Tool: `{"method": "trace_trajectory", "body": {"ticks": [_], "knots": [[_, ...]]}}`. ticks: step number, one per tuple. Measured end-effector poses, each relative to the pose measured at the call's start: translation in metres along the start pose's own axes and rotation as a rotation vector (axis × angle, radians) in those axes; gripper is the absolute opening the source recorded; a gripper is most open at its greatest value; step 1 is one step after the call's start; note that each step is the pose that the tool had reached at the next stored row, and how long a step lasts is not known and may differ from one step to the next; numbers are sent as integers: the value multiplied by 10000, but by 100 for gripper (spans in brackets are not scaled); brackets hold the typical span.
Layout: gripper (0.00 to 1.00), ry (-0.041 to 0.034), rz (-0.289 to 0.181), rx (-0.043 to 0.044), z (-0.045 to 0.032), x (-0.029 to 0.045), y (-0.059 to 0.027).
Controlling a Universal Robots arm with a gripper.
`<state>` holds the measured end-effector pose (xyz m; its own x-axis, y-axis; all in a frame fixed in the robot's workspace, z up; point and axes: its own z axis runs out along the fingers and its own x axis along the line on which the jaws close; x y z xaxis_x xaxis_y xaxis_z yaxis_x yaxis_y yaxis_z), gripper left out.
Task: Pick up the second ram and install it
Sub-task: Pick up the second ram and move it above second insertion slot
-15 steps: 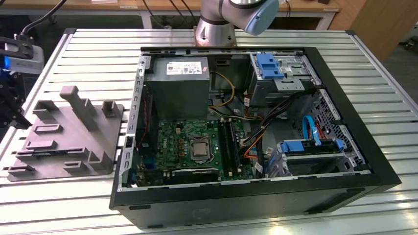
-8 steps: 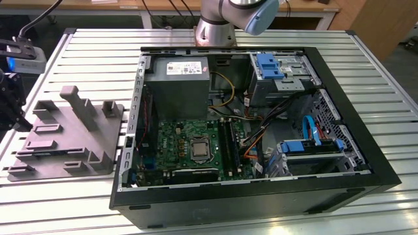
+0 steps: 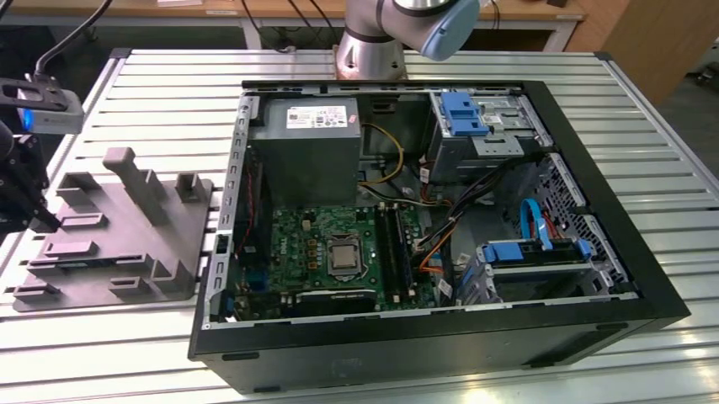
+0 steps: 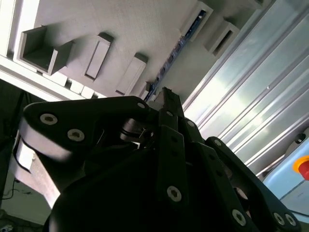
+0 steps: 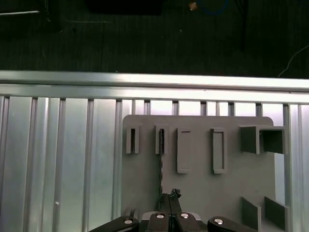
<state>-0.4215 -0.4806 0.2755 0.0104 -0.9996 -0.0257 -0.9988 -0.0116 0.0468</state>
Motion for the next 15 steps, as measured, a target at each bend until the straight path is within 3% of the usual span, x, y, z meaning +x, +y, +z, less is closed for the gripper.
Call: {"method": "trace_trajectory", "body": {"ticks": [15], "knots": [[10,-13,-1,0,272,7,-13]]}}
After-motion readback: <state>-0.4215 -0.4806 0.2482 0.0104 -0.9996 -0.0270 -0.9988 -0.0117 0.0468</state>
